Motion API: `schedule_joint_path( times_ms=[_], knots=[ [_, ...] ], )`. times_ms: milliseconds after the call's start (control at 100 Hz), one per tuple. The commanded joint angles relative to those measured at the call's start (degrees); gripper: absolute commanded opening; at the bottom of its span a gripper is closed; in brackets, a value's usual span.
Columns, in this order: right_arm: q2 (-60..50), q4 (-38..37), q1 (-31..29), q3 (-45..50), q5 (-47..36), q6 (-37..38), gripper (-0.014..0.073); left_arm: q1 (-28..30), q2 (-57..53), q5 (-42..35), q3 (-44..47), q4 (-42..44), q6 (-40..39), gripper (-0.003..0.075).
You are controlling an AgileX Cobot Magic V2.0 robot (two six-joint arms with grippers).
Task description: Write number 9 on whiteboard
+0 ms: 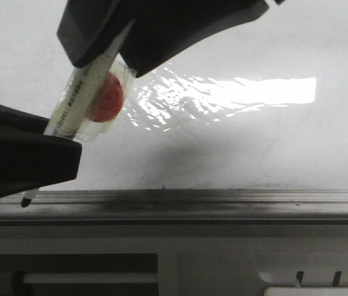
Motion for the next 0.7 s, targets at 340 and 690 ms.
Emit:
schedule_joint_path(
  times_ms=[340,690],
  knots=[
    [-0.2,1.4,0.0,-2.5,-3.0,-0.8,-0.0076,0.0,-0.7,-4.3,-1.6,-0.3,-0.1,-0.0014],
    [-1.5,-0.3,0.0,-2.4,-2.5,-0.8,-0.0076,0.0,-1.6,-2.5,-1.6,-7.0,-0.1,0.035]
  ],
)
